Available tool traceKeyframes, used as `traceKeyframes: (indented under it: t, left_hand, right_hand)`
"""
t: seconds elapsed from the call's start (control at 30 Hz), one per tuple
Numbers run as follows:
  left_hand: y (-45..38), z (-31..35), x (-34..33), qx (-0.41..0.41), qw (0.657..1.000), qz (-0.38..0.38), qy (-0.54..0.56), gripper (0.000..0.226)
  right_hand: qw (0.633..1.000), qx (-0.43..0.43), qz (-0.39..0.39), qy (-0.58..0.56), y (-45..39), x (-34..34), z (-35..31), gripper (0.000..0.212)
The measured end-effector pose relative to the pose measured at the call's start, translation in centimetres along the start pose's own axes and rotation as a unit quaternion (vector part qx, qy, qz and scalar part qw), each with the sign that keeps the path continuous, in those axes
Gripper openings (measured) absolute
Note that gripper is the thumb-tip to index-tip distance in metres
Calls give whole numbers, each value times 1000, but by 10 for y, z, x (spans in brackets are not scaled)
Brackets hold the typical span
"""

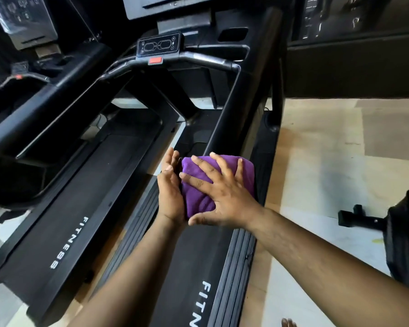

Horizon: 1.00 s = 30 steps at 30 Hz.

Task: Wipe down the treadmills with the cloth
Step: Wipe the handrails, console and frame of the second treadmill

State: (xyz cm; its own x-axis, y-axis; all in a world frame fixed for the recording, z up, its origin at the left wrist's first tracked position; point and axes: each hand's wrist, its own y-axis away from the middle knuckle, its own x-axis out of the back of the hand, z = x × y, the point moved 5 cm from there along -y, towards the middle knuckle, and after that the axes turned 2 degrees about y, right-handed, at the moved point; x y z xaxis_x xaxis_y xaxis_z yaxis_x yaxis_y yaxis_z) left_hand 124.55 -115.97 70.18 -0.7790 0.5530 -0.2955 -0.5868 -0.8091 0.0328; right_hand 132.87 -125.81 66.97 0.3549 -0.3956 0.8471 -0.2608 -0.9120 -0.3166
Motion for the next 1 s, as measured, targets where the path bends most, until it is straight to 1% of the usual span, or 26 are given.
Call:
traceKeyframes:
  t: [0.1, 0.17, 0.2, 0.27, 0.3, 0.33, 0.4, 0.43, 0.5, 0.53, 0.57, 0.63, 0.67, 0.7, 0.73, 0.8, 0.87, 0.93, 1.0]
  left_hand:
    - [2, 2, 3, -2, 1000, -9, -2, 75]
    - [3, 4, 2, -23, 997, -16, -69, 75]
    - [3, 5, 2, -39, 993, -15, -114, 73]
    - [9, 5, -4, -80, 978, -31, -188, 66]
    - [10, 5, -4, -101, 970, -37, -218, 64]
    - [11, 4, -3, -113, 963, -37, -242, 63]
    - [14, 4, -1, -124, 957, -34, -260, 62]
    - [11, 4, -3, -130, 955, -39, -263, 63]
    - [6, 5, -9, -137, 949, -56, -279, 66]
    - [7, 3, -13, -140, 943, -70, -295, 67]
    - [9, 3, -15, -142, 938, -80, -307, 66]
    - [13, 3, -16, -143, 927, -84, -337, 62]
    - [13, 4, -16, -146, 921, -84, -350, 61]
    - [14, 4, -17, -150, 917, -86, -359, 61]
    - [13, 4, -16, -153, 915, -85, -363, 62]
    - [11, 3, -15, -155, 915, -85, -362, 67]
    - [10, 2, -15, -149, 921, -81, -351, 72]
    - [8, 2, -15, -144, 925, -82, -343, 74]
    - [7, 1, -15, -149, 921, -83, -350, 73]
  right_hand:
    - [999, -29, 29, -24, -12, 9, 10, 76]
    - [995, -69, 56, -50, -25, 15, 22, 70]
    - [989, -103, 75, -74, -29, 15, 27, 70]
    - [964, -187, 127, -140, -19, 11, 29, 73]
    - [950, -215, 152, -165, -11, 5, 21, 74]
    - [943, -221, 169, -181, 1, -5, 5, 73]
    - [944, -189, 190, -193, 28, -22, -30, 71]
    - [944, -172, 206, -191, 34, -25, -31, 70]
    - [936, -162, 237, -206, 27, -29, -6, 66]
    - [918, -190, 251, -241, 23, -33, 13, 66]
    - [884, -231, 269, -305, 19, -36, 33, 68]
    - [779, -305, 300, -458, 15, -43, 63, 72]
    - [747, -320, 304, -497, 14, -47, 65, 72]
    - [745, -318, 305, -501, 17, -46, 60, 71]
    - [763, -302, 307, -482, 23, -48, 50, 69]
    - [821, -269, 304, -402, 41, -51, 13, 74]
    - [876, -245, 278, -308, 57, -55, -25, 71]
    - [908, -220, 246, -258, 46, -41, -20, 65]
    - [934, -203, 210, -204, 15, -23, 12, 64]
